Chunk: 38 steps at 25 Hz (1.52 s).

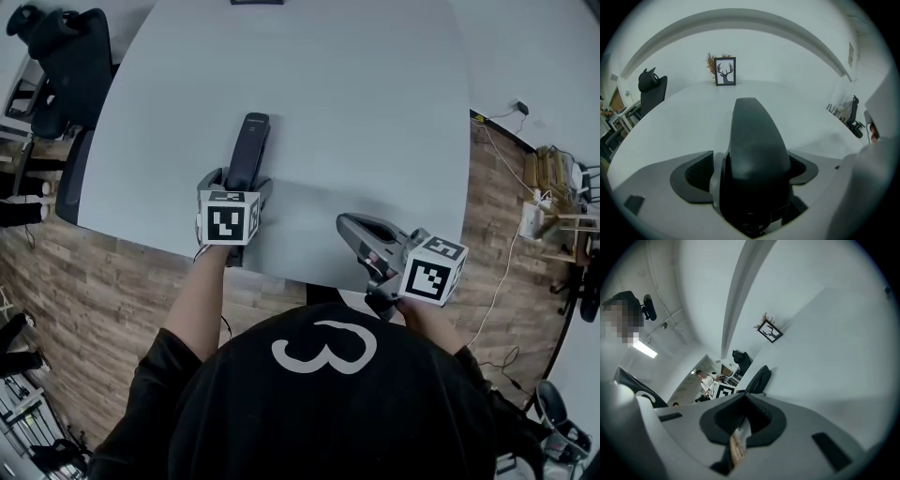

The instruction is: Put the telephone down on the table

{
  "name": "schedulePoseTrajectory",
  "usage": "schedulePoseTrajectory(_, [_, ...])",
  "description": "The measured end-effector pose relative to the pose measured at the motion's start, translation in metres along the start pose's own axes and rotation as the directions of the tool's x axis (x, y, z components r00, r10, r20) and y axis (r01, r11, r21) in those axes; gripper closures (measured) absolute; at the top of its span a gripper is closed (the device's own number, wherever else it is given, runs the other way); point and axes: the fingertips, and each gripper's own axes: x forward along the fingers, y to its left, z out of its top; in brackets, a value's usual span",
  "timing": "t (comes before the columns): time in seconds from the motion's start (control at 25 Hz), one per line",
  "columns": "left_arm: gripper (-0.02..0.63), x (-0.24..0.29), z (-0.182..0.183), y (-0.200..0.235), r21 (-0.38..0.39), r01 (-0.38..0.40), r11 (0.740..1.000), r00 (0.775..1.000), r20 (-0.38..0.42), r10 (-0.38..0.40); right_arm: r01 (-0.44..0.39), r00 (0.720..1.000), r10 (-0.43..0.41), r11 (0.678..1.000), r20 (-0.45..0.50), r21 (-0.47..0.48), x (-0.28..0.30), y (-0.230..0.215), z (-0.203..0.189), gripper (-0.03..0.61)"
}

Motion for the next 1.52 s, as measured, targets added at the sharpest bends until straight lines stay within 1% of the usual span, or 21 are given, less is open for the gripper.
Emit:
schedulePoseTrajectory(0.04, [0.167,-0.001,0.0,-0.001,-0.003,0.006,1.0,1.0,0.004,-0.006,-0.002,1.0,0.002,1.0,0.0,0.0,0.0,0.001,0.0,0.571])
schedulePoseTrajectory(0.12, [0.139,-0.004,0.002,-0.001,-0.005,-0.003,1.0,0.999,0.041,0.004,-0.007,1.0,0.007,1.0,0.001,0.0,-0.001,0.002,-0.002,0.571])
schedulePoseTrajectory(0.2, [0.129,-0.011,0.005,0.0,0.003,-0.032,0.999,0.996,0.084,0.032,-0.011,1.0,0.011,1.0,0.003,-0.001,-0.004,0.004,-0.003,0.571])
schedulePoseTrajectory(0.28, [0.127,-0.019,0.006,0.0,0.002,-0.034,0.999,0.993,0.11,0.034,-0.014,1.0,0.014,1.0,0.003,-0.007,-0.005,0.007,-0.005,0.571])
schedulePoseTrajectory(0.4, [0.129,-0.036,0.009,-0.004,-0.034,0.014,0.999,0.989,0.145,-0.009,-0.019,1.0,0.019,1.0,0.008,-0.019,-0.007,0.013,-0.005,0.571])
schedulePoseTrajectory(0.52, [0.13,-0.062,0.014,-0.008,-0.061,0.062,0.996,0.981,0.188,-0.049,-0.025,1.0,0.025,0.999,0.016,-0.041,-0.011,0.021,-0.005,0.571])
schedulePoseTrajectory(0.6, [0.13,-0.083,0.019,-0.007,-0.094,0.09,0.991,0.972,0.225,-0.067,-0.03,0.999,0.031,0.998,0.025,-0.064,-0.014,0.029,-0.002,0.571])
schedulePoseTrajectory(0.72, [0.132,-0.117,0.031,0.002,-0.16,0.115,0.98,0.951,0.302,-0.062,-0.047,0.998,0.051,0.994,0.046,-0.096,-0.012,0.042,0.007,0.571])
schedulePoseTrajectory(0.8, [0.133,-0.143,0.032,-0.001,-0.187,0.16,0.969,0.936,0.341,-0.089,-0.066,0.995,0.074,0.99,0.065,-0.121,-0.016,0.055,0.009,0.571])
schedulePoseTrajectory(0.88, [0.139,-0.172,0.031,-0.011,-0.198,0.209,0.958,0.916,0.382,-0.121,-0.078,0.993,0.091,0.985,0.081,-0.152,-0.024,0.071,0.005,0.571])
schedulePoseTrajectory(0.92, [0.154,-0.186,0.031,-0.016,-0.201,0.232,0.952,0.905,0.403,-0.136,-0.08,0.992,0.095,0.983,0.087,-0.166,-0.029,0.078,0.004,0.571])
schedulePoseTrajectory(0.96, [0.198,-0.201,0.03,-0.02,-0.201,0.255,0.946,0.894,0.423,-0.151,-0.081,0.991,0.098,0.981,0.092,-0.177,-0.032,0.085,0.002,0.571])
schedulePoseTrajectory(1.04, [0.391,-0.229,0.029,-0.028,-0.191,0.297,0.936,0.869,0.459,-0.182,-0.085,0.989,0.106,0.977,0.102,-0.197,-0.037,0.099,0.0,0.571])
schedulePoseTrajectory(1.12, [0.483,-0.255,0.03,-0.038,-0.163,0.336,0.928,0.841,0.495,-0.217,-0.09,0.987,0.117,0.97,0.111,-0.224,-0.041,0.113,-0.001,0.571])
schedulePoseTrajectory(1.2, [0.553,-0.275,0.029,-0.05,-0.12,0.367,0.922,0.816,0.517,-0.258,-0.094,0.985,0.127,0.963,0.118,-0.251,-0.046,0.126,-0.004,0.571])
schedulePoseTrajectory(1.28, [0.588,-0.293,0.022,-0.066,-0.068,0.417,0.906,0.791,0.519,-0.325,-0.099,0.983,0.136,0.958,0.122,-0.27,-0.051,0.14,-0.011,0.571])
schedulePoseTrajectory(1.4, [0.601,-0.318,0.007,-0.094,0.013,0.483,0.876,0.751,0.509,-0.421,-0.112,0.981,0.153,0.948,0.118,-0.298,-0.06,0.159,-0.026,0.571])
schedulePoseTrajectory(1.52, [0.601,-0.334,-0.009,-0.116,0.076,0.507,0.858,0.73,0.492,-0.475,-0.119,0.982,0.162,0.93,0.097,-0.348,-0.068,0.175,-0.043,0.571])
